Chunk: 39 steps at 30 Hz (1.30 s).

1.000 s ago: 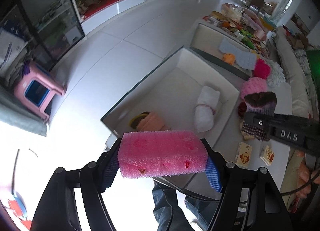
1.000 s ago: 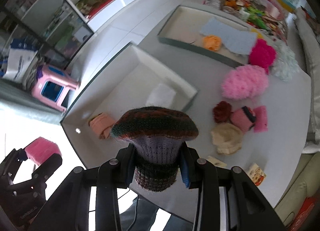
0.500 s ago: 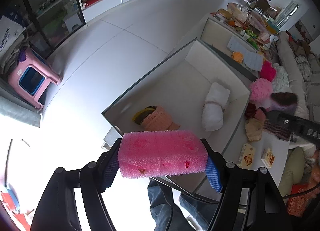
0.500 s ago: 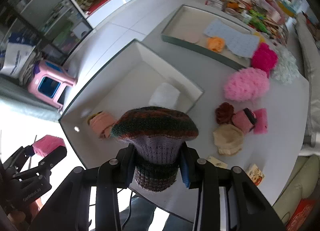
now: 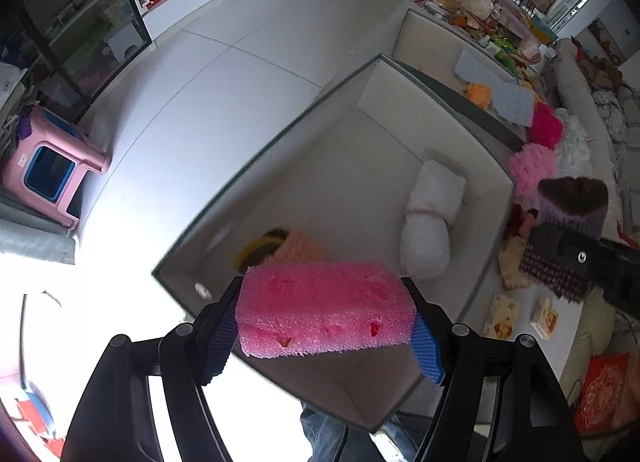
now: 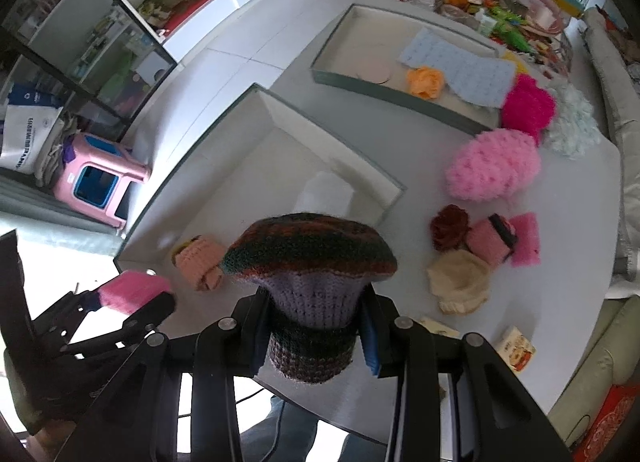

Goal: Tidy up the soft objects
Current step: 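Open both tools to drop the sponge and hat into the box, then move both tools back over the table toward the tissue packs and round pad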

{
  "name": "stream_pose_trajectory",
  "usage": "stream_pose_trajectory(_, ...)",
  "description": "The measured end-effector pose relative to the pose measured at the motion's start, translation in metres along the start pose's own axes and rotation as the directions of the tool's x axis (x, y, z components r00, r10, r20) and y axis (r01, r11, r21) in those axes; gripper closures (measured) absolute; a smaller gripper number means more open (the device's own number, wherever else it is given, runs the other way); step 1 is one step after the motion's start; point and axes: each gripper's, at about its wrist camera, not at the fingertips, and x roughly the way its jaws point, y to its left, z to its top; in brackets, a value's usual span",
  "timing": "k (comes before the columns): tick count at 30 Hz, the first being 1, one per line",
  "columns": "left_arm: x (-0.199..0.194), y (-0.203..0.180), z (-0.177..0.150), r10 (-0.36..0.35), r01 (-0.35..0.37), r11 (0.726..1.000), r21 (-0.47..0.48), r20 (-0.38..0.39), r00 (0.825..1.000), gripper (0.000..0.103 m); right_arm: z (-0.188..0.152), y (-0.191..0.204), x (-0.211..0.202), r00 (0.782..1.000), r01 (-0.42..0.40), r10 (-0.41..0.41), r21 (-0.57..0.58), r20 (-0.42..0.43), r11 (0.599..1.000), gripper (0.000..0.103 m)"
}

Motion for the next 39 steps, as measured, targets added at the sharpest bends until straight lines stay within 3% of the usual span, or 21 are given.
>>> stream_pose_trajectory(7,0.019,-0.001,0.02,0.033,-0.033,0.999,0.021,-0.019,0.999,0.028,0.021,0.012,0.021,0.999,-0.037,0.038,0.013,-0.027,0.999,0.062)
stream_pose_trajectory(20,0.038,-0.001,0.028,0.044,-0.042,0.999,0.034,-0.066,0.997,0.025,0.047,0.034,0.054,0.996,-0.014,0.012,-0.02,-0.088,1.0,0.062)
stream_pose_trajectory(23,0.036,0.001,0.029,0.047,-0.046,0.999,0.015,-0.07,0.996,0.0,0.051,0.038,0.054,0.996,-0.028,0.025,-0.033,-0.085,0.999,0.052)
stream_pose_trajectory(25,0.033,0.001,0.03,0.055,-0.054,0.998,0.014,-0.057,0.997,0.0,0.053,0.04,0.051,0.996,-0.043,0.04,-0.039,-0.081,0.998,0.021)
stream_pose_trajectory(33,0.03,-0.009,0.029,0.029,-0.025,0.998,0.051,-0.074,0.997,0.0,0.049,0.021,0.039,0.998,-0.024,0.026,0.025,-0.065,0.999,0.016)
stream_pose_trajectory(39,0.03,-0.028,0.022,0.023,-0.007,0.99,0.139,-0.112,0.993,0.0,0.018,-0.026,0.036,0.996,0.002,0.011,0.15,-0.084,0.989,0.015)
